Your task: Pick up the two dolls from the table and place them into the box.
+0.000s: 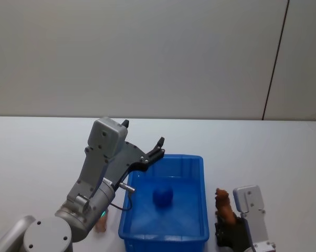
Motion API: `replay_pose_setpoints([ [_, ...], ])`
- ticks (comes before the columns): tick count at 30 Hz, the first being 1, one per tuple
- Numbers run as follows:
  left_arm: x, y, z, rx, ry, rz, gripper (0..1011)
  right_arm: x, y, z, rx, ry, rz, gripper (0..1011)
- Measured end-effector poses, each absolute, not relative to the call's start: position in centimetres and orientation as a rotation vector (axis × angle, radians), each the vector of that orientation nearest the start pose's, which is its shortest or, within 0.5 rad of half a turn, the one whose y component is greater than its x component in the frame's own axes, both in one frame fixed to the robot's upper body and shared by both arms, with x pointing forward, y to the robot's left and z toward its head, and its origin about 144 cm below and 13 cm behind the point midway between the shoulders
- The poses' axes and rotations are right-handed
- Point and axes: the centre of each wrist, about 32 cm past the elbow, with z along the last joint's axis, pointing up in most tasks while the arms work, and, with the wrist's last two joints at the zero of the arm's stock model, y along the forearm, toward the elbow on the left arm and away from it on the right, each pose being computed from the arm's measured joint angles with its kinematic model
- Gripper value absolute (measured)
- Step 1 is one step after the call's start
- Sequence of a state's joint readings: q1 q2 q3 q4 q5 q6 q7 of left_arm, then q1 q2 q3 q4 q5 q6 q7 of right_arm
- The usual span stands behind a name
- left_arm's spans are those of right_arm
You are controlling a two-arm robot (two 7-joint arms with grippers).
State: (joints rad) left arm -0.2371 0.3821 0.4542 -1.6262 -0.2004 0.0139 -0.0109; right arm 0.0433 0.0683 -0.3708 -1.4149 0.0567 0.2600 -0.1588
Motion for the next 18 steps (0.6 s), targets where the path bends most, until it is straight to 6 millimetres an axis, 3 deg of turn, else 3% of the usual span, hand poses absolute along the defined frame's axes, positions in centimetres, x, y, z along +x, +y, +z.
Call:
replay_pose_setpoints([
  [3,49.2,19.8,120.4,0.061,-0.268,1.124,1001,44.7,-13.4,109.9,-0.381,0.198,-1.35,281],
  [18,49.2,19.8,120.4,0.061,-0.268,1.124,1001,44.0,-13.6,112.7,-0.268,0.116,-1.35,279],
])
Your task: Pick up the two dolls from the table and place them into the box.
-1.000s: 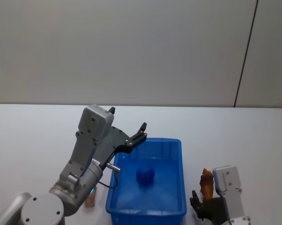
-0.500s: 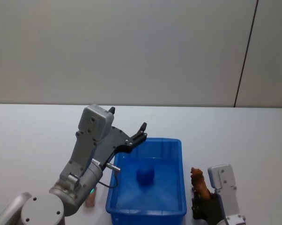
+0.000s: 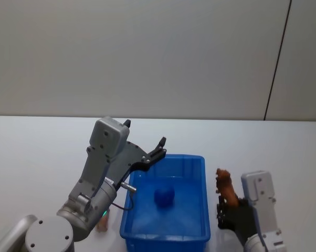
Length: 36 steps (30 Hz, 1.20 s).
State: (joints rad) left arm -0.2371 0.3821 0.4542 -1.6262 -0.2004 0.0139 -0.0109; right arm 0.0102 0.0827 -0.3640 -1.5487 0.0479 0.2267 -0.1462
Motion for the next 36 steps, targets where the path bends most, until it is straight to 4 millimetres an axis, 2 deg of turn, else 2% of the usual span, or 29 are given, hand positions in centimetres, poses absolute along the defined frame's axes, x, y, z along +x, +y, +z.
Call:
replay_pose_setpoints([
  [14,49.2,19.8,120.4,0.061,-0.268,1.124,1001,44.1,-14.0,115.6,-0.149,0.005,-1.274,279],
  [26,49.2,19.8,120.4,0.061,-0.268,1.124,1001,45.2,-12.9,115.9,-0.176,0.0,-1.157,281],
  [30,49.2,19.8,120.4,0.061,-0.268,1.124,1001,45.7,-12.2,115.6,-0.203,0.011,-1.119,363],
  [33,49.2,19.8,120.4,0.061,-0.268,1.124,1001,46.0,-11.7,115.5,-0.221,0.022,-1.098,490],
  [35,49.2,19.8,120.4,0.061,-0.267,1.124,1001,46.1,-11.5,115.4,-0.231,0.028,-1.089,529],
  [36,49.2,19.8,120.4,0.061,-0.268,1.124,1001,46.2,-11.3,115.3,-0.238,0.032,-1.081,588],
])
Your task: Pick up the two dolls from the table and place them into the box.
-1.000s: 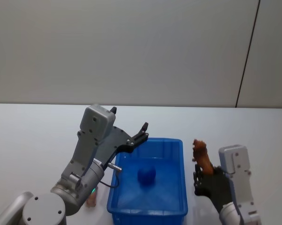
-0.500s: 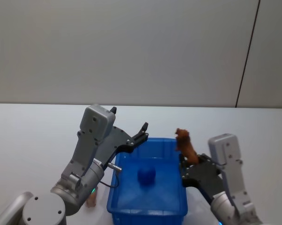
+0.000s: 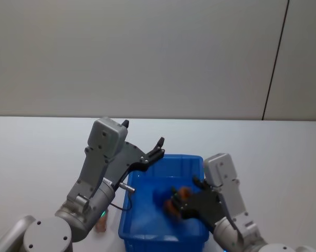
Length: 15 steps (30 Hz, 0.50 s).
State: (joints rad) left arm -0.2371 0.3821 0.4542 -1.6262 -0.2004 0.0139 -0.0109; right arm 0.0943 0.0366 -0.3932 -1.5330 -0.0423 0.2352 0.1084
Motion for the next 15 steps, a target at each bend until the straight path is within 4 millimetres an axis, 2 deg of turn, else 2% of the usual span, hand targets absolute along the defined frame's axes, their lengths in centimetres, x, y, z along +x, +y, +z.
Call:
replay_pose_setpoints([
  [15,49.2,19.84,120.44,0.061,-0.268,1.124,1001,46.38,-10.82,115.17,-0.237,0.031,-1.081,995],
])
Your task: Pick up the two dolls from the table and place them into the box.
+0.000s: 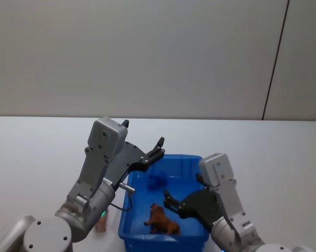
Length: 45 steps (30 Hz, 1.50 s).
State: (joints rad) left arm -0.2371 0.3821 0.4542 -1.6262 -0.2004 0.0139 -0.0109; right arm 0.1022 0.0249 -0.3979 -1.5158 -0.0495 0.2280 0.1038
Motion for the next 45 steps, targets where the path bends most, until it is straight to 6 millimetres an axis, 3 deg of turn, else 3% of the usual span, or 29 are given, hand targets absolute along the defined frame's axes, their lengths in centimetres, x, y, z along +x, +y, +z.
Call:
replay_pose_setpoints([
  [10,49.2,19.8,120.4,0.061,-0.268,1.124,1001,45.6,-12.1,115.5,-0.188,0.009,-1.177,1001],
  [31,49.2,19.8,120.4,0.061,-0.268,1.124,1001,43.9,-16.8,114.9,-0.171,0.016,-1.441,1001],
  [45,49.0,20.0,120.3,0.058,-0.246,1.14,1001,43.6,-18.1,114.6,-0.18,0.022,-1.506,1001],
])
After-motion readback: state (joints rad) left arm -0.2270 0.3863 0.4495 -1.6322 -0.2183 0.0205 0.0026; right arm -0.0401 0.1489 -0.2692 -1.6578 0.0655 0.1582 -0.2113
